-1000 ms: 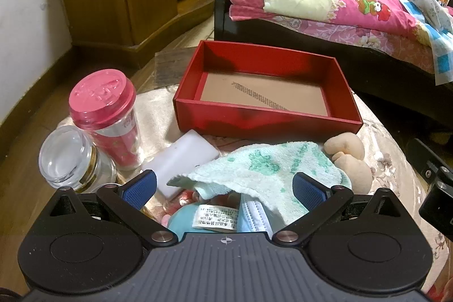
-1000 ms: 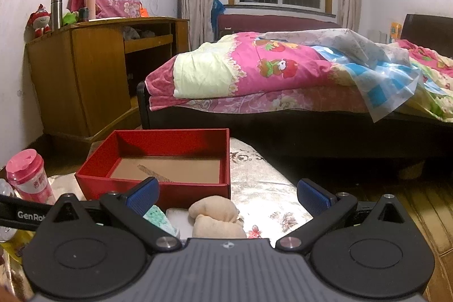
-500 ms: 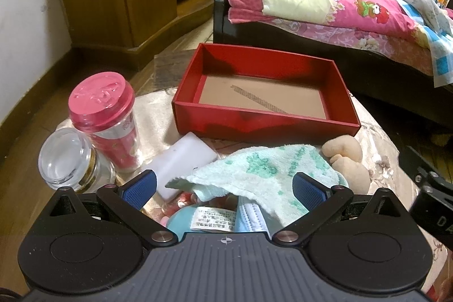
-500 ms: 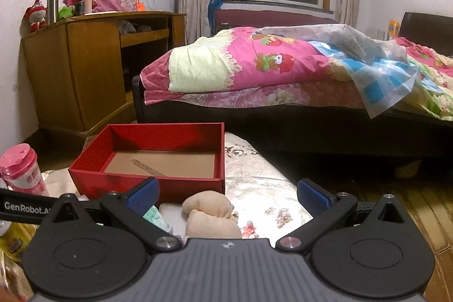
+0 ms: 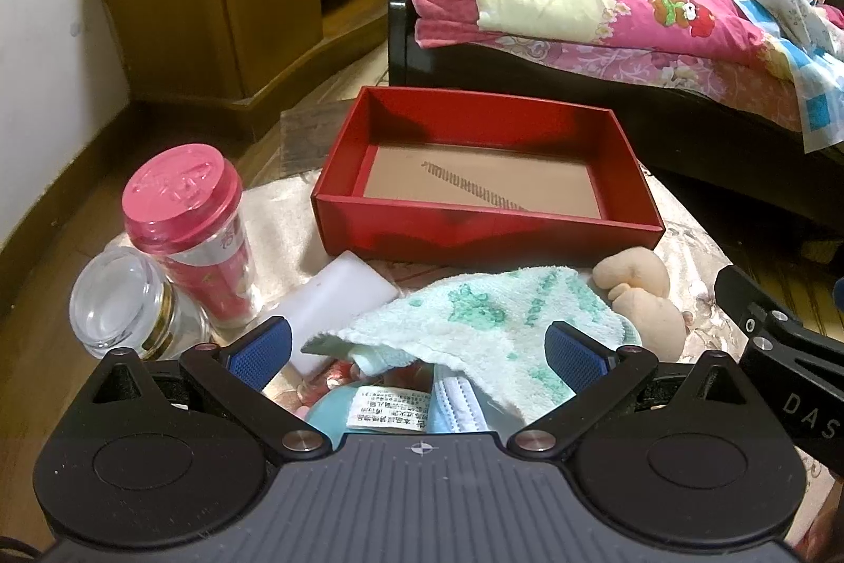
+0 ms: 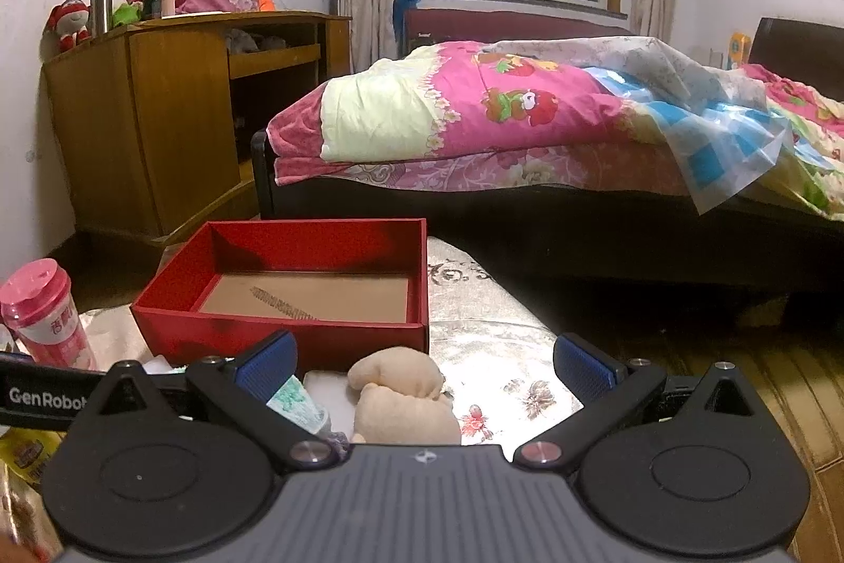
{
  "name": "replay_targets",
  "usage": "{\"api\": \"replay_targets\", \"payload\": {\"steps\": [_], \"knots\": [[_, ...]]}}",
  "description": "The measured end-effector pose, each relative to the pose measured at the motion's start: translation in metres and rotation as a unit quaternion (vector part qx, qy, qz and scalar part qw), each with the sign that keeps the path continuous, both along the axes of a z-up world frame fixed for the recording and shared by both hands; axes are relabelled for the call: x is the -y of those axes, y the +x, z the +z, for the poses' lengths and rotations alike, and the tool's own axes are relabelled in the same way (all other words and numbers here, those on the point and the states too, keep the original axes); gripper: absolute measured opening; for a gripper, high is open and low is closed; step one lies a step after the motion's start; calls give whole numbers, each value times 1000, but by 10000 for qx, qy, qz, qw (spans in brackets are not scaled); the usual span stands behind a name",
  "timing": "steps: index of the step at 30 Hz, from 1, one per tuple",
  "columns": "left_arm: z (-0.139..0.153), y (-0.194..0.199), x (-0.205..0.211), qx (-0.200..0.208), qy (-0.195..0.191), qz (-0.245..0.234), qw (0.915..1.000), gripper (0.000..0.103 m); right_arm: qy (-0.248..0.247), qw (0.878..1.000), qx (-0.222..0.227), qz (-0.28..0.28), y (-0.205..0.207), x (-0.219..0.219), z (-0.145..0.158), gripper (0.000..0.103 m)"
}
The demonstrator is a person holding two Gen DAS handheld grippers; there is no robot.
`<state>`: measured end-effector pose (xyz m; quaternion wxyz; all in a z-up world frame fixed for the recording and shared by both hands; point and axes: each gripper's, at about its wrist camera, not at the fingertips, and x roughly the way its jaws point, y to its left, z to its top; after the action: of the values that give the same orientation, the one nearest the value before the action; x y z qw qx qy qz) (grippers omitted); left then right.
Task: Organize soft objects
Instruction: 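Move both tools toward the pile of soft items beside the red box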
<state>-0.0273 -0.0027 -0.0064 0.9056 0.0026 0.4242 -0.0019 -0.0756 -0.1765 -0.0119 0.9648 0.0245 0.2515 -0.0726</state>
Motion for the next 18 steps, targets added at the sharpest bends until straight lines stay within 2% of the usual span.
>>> {"api": "replay_targets", "payload": {"steps": [18], "knots": [[1, -6, 0, 60, 51, -113, 9999, 97, 62, 10000, -9, 34, -1, 2, 0, 79]]}}
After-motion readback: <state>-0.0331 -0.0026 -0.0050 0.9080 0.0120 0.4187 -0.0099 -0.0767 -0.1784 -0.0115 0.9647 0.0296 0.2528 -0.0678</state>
